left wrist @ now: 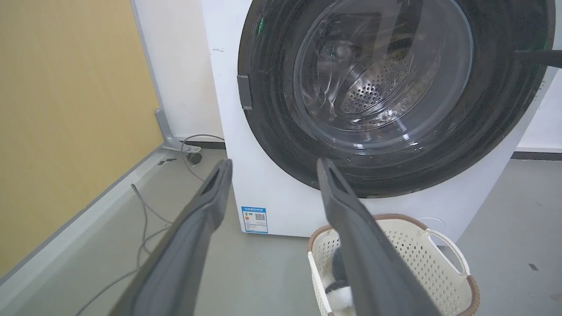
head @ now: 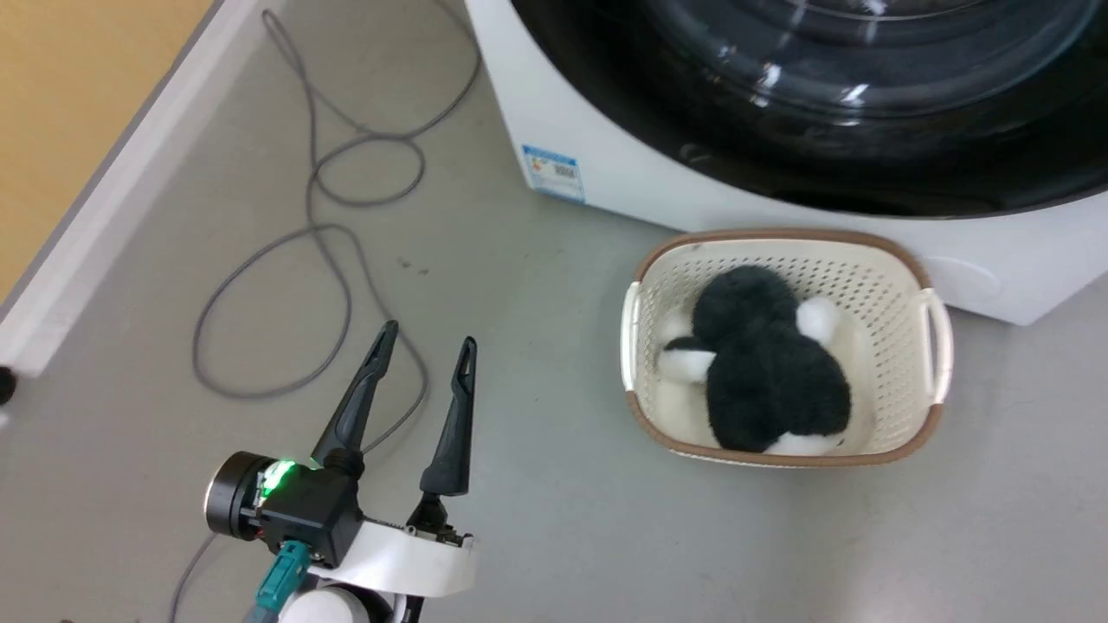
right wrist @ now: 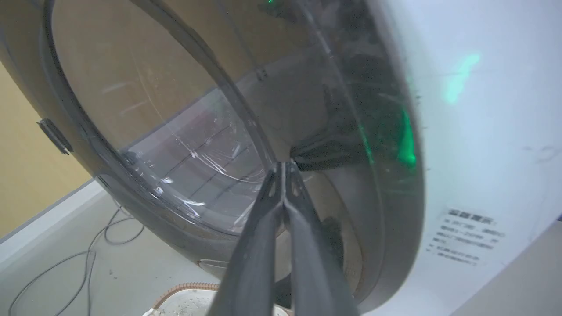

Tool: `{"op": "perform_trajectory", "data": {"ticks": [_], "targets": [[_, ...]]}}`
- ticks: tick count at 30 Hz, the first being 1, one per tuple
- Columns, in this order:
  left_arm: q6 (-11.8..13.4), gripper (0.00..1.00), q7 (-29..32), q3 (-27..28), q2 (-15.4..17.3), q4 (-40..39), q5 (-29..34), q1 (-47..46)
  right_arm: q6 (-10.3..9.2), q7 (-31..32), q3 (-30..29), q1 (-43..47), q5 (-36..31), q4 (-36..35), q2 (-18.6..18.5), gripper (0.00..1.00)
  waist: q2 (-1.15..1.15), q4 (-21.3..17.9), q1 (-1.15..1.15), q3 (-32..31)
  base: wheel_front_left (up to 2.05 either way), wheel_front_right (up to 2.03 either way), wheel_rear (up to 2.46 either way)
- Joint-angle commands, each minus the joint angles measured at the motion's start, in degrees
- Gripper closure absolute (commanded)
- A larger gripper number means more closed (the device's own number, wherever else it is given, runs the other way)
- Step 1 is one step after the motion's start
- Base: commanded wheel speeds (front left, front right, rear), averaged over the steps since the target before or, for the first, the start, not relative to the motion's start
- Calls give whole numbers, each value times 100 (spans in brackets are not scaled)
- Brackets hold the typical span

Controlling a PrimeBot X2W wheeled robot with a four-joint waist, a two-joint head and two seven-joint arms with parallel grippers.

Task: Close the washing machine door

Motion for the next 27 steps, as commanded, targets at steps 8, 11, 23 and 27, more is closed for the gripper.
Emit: {"op": "perform_trajectory", "data": {"ticks": [8,11,23,27], "targets": [[72,0,-25,189,-11,142,43,103,-60,-538,189,568,489,-137,317,100,0,-435,-1,-740,0,0,0],[86,0,-25,251,-10,236,83,235,-60,-751,280,1081,696,-393,400,100,0,-619,-1,-1067,0,0,0],[160,0,-25,664,65,562,23,745,-60,-1215,16,3260,-125,-1972,1049,100,0,-1408,-1,-1926,0,0,0],[175,0,-25,707,62,646,30,871,-60,-1123,-289,3967,-549,-2545,1360,100,0,-1539,-1,-2088,0,0,0]]}}
